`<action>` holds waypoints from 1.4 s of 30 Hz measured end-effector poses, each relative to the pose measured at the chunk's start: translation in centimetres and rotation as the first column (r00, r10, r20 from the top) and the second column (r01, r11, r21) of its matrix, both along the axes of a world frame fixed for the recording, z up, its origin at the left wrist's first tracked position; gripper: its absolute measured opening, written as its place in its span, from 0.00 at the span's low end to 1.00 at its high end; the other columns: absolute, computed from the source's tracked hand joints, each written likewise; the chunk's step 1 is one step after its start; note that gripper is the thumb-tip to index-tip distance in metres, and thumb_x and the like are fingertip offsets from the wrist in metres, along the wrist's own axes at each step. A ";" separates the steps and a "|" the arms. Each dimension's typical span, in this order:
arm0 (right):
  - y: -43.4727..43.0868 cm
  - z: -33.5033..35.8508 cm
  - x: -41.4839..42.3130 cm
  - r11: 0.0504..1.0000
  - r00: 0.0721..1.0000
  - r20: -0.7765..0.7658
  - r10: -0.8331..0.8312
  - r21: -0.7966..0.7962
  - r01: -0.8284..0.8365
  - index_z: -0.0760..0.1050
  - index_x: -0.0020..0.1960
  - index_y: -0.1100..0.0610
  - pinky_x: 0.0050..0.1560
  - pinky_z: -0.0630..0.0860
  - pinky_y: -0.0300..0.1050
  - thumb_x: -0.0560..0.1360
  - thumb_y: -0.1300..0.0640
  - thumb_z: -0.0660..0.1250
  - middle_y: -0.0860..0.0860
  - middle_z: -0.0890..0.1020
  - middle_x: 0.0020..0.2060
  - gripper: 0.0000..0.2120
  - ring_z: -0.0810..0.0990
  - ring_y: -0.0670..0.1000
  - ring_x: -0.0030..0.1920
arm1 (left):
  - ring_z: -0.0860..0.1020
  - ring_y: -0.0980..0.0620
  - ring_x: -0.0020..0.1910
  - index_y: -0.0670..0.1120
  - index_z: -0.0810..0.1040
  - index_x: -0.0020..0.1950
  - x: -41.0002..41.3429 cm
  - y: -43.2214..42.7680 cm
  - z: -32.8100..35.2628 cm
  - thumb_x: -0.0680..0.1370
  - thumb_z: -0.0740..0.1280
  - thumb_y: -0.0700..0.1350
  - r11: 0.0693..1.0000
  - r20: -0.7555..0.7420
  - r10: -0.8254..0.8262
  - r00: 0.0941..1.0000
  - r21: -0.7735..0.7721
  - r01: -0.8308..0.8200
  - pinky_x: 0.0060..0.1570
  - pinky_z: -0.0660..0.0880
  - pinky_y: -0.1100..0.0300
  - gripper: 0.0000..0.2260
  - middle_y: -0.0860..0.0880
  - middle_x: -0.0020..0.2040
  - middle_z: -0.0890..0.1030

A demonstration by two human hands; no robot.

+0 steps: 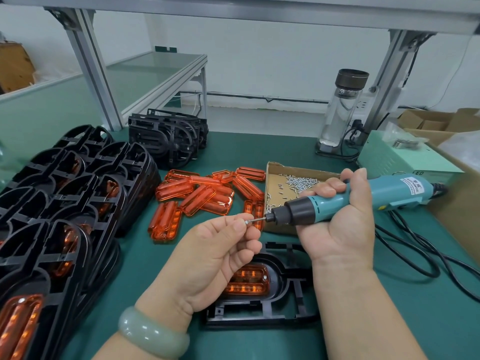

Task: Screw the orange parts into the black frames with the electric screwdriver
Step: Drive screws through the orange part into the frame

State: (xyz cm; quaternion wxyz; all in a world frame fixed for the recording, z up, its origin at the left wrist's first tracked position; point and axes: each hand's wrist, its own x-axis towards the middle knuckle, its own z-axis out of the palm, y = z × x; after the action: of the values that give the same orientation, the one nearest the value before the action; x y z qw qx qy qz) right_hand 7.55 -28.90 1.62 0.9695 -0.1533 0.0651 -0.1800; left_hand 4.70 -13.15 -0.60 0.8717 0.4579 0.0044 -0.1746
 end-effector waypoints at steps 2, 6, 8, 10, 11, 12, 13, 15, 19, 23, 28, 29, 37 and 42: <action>0.0 0.0 0.0 1.000 1.000 0.001 0.000 -0.005 0.000 0.72 0.40 0.51 0.34 0.71 0.37 0.70 0.50 0.70 0.44 0.72 0.28 0.07 0.71 0.42 0.26 | 0.80 0.53 0.31 0.44 0.85 0.39 0.0 0.0 0.0 0.68 0.67 0.42 1.000 0.013 0.014 1.000 0.013 -0.014 0.28 0.77 0.66 0.07 0.43 0.35 0.81; 0.1 0.0 0.1 1.000 1.000 0.005 -0.002 0.002 0.002 0.72 0.40 0.51 0.35 0.70 0.37 0.70 0.51 0.69 0.43 0.72 0.28 0.07 0.70 0.42 0.26 | 0.80 0.52 0.31 0.44 0.84 0.39 0.0 -0.1 -0.1 0.68 0.67 0.42 0.998 0.049 0.034 0.998 0.042 -0.036 0.28 0.77 0.66 0.07 0.43 0.35 0.81; 0.0 0.0 0.0 1.000 1.000 0.006 -0.002 0.001 0.002 0.71 0.40 0.51 0.36 0.70 0.37 0.70 0.51 0.69 0.43 0.72 0.28 0.08 0.70 0.42 0.26 | 0.80 0.53 0.31 0.44 0.84 0.39 0.0 -0.1 -0.2 0.68 0.67 0.43 0.997 0.070 0.049 0.996 0.062 -0.054 0.28 0.76 0.66 0.07 0.44 0.35 0.81; 0.0 0.1 0.0 1.000 1.000 0.007 -0.002 -0.002 0.002 0.71 0.38 0.51 0.35 0.70 0.37 0.70 0.51 0.70 0.44 0.72 0.28 0.08 0.70 0.42 0.26 | 0.80 0.52 0.31 0.44 0.83 0.40 0.0 -0.2 -0.3 0.68 0.67 0.43 0.994 0.091 0.065 0.994 0.083 -0.072 0.28 0.76 0.66 0.07 0.44 0.34 0.81; 0.0 0.1 0.0 1.000 1.000 0.006 -0.002 -0.002 0.002 0.71 0.37 0.51 0.34 0.70 0.37 0.69 0.51 0.70 0.44 0.72 0.28 0.09 0.70 0.42 0.26 | 0.80 0.52 0.31 0.43 0.83 0.41 0.0 -0.2 -0.4 0.68 0.67 0.43 0.992 0.103 0.071 0.992 0.096 -0.081 0.28 0.76 0.66 0.07 0.44 0.34 0.81; 0.0 0.1 0.0 1.000 1.000 0.004 -0.004 -0.003 0.004 0.71 0.37 0.51 0.34 0.70 0.36 0.68 0.51 0.70 0.44 0.72 0.28 0.09 0.70 0.42 0.26 | 0.80 0.52 0.31 0.43 0.82 0.42 0.1 -0.3 -0.4 0.68 0.67 0.43 0.990 0.114 0.077 0.990 0.107 -0.089 0.28 0.76 0.66 0.07 0.44 0.34 0.81; 0.0 0.2 0.0 1.000 1.000 0.002 -0.007 -0.003 0.007 0.71 0.37 0.51 0.34 0.70 0.36 0.67 0.51 0.71 0.44 0.72 0.28 0.09 0.70 0.42 0.26 | 0.80 0.53 0.31 0.42 0.81 0.43 0.1 -0.3 -0.4 0.68 0.67 0.43 0.988 0.125 0.080 0.989 0.119 -0.095 0.29 0.76 0.66 0.08 0.44 0.34 0.81; 0.1 0.2 0.0 1.000 1.000 0.002 -0.009 -0.003 0.009 0.71 0.37 0.51 0.34 0.70 0.36 0.66 0.51 0.71 0.44 0.72 0.28 0.09 0.70 0.42 0.26 | 0.80 0.53 0.31 0.41 0.80 0.45 0.1 -0.3 -0.5 0.69 0.66 0.43 0.985 0.144 0.081 0.986 0.139 -0.101 0.29 0.76 0.66 0.09 0.44 0.34 0.81; 0.2 0.2 0.0 1.000 1.000 -0.001 -0.009 0.000 0.009 0.71 0.35 0.51 0.33 0.71 0.35 0.67 0.51 0.71 0.44 0.72 0.28 0.09 0.70 0.42 0.26 | 0.79 0.53 0.31 0.40 0.79 0.47 0.2 -0.2 -0.6 0.69 0.66 0.43 0.986 0.151 0.068 0.986 0.142 -0.090 0.29 0.76 0.66 0.10 0.45 0.34 0.81; 0.1 0.2 0.0 1.000 1.000 0.001 -0.006 0.004 0.006 0.71 0.37 0.51 0.33 0.71 0.35 0.67 0.51 0.71 0.44 0.72 0.28 0.09 0.70 0.42 0.26 | 0.80 0.53 0.31 0.41 0.80 0.46 0.2 -0.1 -0.7 0.69 0.66 0.43 0.986 0.149 0.070 0.986 0.137 -0.091 0.29 0.76 0.66 0.09 0.44 0.35 0.81; 0.1 0.1 0.0 1.000 1.000 -0.004 -0.004 0.003 0.004 0.70 0.38 0.51 0.33 0.70 0.36 0.67 0.50 0.70 0.44 0.72 0.28 0.09 0.70 0.42 0.26 | 0.80 0.53 0.32 0.41 0.80 0.46 0.3 -0.2 -0.7 0.68 0.67 0.43 0.984 0.157 0.072 0.985 0.151 -0.096 0.29 0.76 0.66 0.09 0.44 0.35 0.81; 0.1 0.2 0.0 1.000 1.000 -0.005 -0.003 0.001 0.003 0.70 0.38 0.51 0.33 0.70 0.35 0.67 0.50 0.70 0.44 0.72 0.28 0.09 0.70 0.42 0.26 | 0.80 0.53 0.31 0.41 0.80 0.46 0.3 -0.3 -0.8 0.68 0.67 0.44 0.984 0.158 0.071 0.985 0.152 -0.095 0.29 0.76 0.66 0.10 0.44 0.35 0.81; 0.1 0.2 -0.1 1.000 1.000 -0.006 -0.007 -0.003 0.007 0.70 0.37 0.51 0.32 0.70 0.35 0.66 0.51 0.71 0.44 0.71 0.28 0.10 0.70 0.42 0.26 | 0.79 0.53 0.31 0.41 0.80 0.46 0.1 -0.3 -0.7 0.69 0.67 0.44 0.987 0.161 0.074 0.984 0.132 -0.095 0.28 0.76 0.66 0.09 0.44 0.34 0.81; 0.1 0.2 -0.2 1.000 1.000 -0.002 -0.006 0.009 0.006 0.71 0.36 0.51 0.31 0.71 0.34 0.66 0.51 0.71 0.44 0.72 0.28 0.09 0.70 0.42 0.26 | 0.79 0.52 0.31 0.42 0.81 0.43 0.0 -0.4 -0.4 0.69 0.66 0.44 0.992 0.144 0.063 0.988 0.099 -0.077 0.28 0.76 0.66 0.08 0.44 0.34 0.81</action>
State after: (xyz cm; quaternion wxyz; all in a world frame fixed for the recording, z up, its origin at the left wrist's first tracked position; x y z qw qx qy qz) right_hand 7.40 -28.77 1.86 0.9696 -0.1490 0.0670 -0.1823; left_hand 4.72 -13.57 -1.02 0.8504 0.5135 -0.0320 -0.1106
